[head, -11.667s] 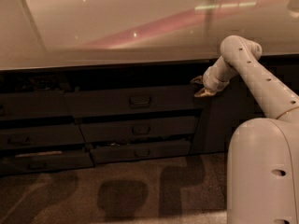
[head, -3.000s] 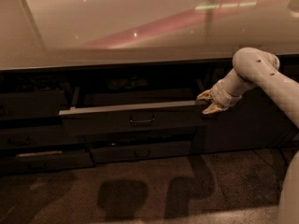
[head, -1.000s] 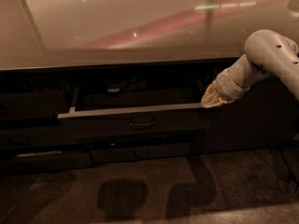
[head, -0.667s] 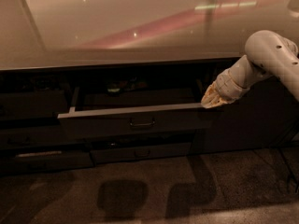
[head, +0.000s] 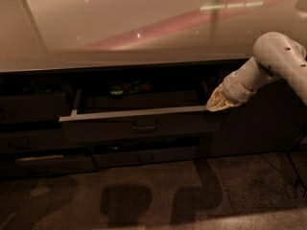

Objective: Open top drawer

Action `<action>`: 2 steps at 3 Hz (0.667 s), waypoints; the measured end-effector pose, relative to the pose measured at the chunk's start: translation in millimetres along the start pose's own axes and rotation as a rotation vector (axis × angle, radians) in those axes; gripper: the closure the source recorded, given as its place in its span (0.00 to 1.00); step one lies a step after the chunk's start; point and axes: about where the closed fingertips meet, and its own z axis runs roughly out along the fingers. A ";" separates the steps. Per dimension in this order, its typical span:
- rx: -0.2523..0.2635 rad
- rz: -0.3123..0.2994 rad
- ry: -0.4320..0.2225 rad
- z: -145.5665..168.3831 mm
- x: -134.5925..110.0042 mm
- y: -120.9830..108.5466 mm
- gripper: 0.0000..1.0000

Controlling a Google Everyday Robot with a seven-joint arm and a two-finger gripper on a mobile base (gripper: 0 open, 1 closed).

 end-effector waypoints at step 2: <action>0.162 -0.177 0.149 -25.1 -15.5 26.5 1.00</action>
Offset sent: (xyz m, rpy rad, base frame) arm -0.0540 -0.0007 0.0313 -0.1444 -0.7205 0.0393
